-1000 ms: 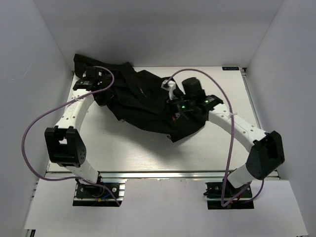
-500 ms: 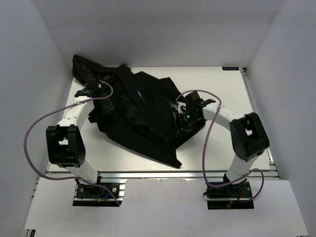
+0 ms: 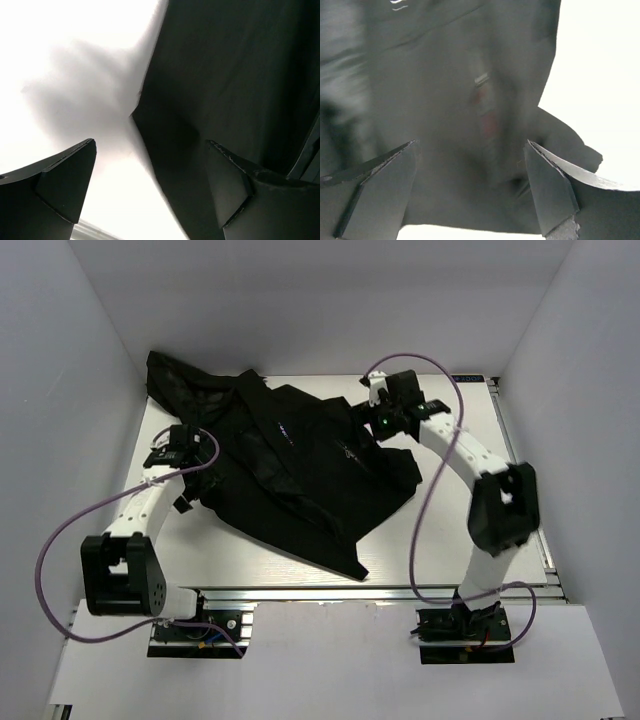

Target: Zip up the jacket

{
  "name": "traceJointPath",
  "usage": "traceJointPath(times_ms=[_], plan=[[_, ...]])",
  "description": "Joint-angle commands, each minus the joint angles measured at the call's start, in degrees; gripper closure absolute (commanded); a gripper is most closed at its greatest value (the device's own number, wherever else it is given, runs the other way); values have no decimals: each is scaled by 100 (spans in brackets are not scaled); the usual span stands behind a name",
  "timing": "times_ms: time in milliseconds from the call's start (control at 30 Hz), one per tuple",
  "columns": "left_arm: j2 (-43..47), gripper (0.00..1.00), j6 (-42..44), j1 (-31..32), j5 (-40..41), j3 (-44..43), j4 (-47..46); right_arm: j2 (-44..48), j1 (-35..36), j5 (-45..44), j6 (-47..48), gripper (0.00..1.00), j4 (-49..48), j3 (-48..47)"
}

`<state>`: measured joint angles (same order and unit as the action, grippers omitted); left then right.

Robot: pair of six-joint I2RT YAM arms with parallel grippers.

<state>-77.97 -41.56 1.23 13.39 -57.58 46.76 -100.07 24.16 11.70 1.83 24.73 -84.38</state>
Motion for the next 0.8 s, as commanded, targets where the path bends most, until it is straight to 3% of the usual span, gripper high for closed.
traceJointPath(times_ms=[0, 100, 167, 267, 300, 367, 567, 667, 767], plan=[[-340, 2, -80, 0, -3, -104, -860, -1237, -307, -274, 863, 11, -189, -1128], [-1040, 2, 25, -1, -12, -516, -1493, -2135, -351, -230, 951, 11, 67, -2000], [-1516, 2, 148, -9, -12, -980, -1863, -2463, -377, -151, 934, 17, 268, -2327], [-2667, 2, 428, -9, -125, -1710, -1811, -2728, -464, -177, 602, 57, 366, -2426], [-3262, 2, 586, -1, -309, -2208, -1794, -2685, -500, -273, 469, 86, 314, -2312], [-3810, 2, 719, 8, -415, -2668, -1802, -2405, -623, -318, 136, 100, 130, -1725], [-5165, 3, 1325, 367, -302, -4189, -1925, -1316, -1097, -1072, -524, 100, -407, 172], [-5857, 2, 1563, 535, -363, -5094, -1847, -1094, -1544, -1478, -815, 100, -513, 483], [-6491, 2, 1555, 641, -486, -6149, -1539, -1207, -1975, -893, -719, 100, -478, 344]])
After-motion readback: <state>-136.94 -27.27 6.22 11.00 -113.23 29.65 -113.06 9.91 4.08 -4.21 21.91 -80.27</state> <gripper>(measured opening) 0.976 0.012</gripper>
